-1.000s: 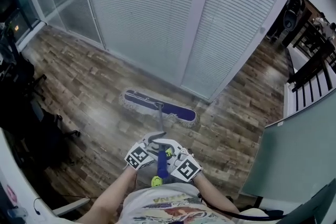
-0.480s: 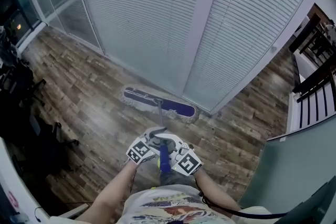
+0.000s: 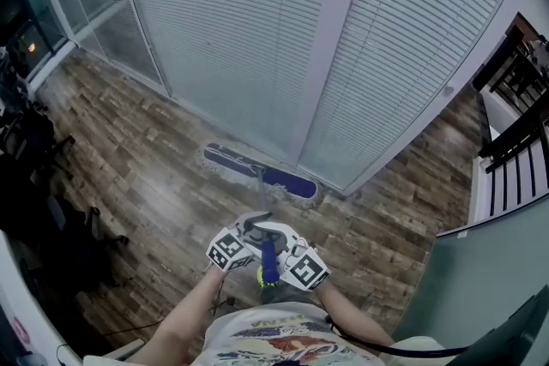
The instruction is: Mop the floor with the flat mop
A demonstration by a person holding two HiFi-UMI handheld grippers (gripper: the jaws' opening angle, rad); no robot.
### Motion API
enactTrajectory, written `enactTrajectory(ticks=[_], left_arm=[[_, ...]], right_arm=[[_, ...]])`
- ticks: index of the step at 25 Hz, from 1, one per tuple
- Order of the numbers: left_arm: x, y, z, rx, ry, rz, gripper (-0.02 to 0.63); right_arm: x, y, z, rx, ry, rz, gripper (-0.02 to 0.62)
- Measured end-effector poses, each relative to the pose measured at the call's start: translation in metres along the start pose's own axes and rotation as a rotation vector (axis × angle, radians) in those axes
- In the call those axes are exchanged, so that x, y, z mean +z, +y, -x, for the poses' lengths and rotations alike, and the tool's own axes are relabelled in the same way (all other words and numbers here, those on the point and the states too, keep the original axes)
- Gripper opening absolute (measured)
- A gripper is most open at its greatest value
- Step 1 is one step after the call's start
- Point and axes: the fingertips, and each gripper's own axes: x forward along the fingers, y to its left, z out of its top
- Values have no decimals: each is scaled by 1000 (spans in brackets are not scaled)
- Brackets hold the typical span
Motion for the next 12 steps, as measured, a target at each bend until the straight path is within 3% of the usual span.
enactTrajectory(ticks=[12], left_arm=[[-32, -65, 31, 5, 6, -12, 207]], right_arm=[[-10, 77, 23, -36, 72, 3, 141]])
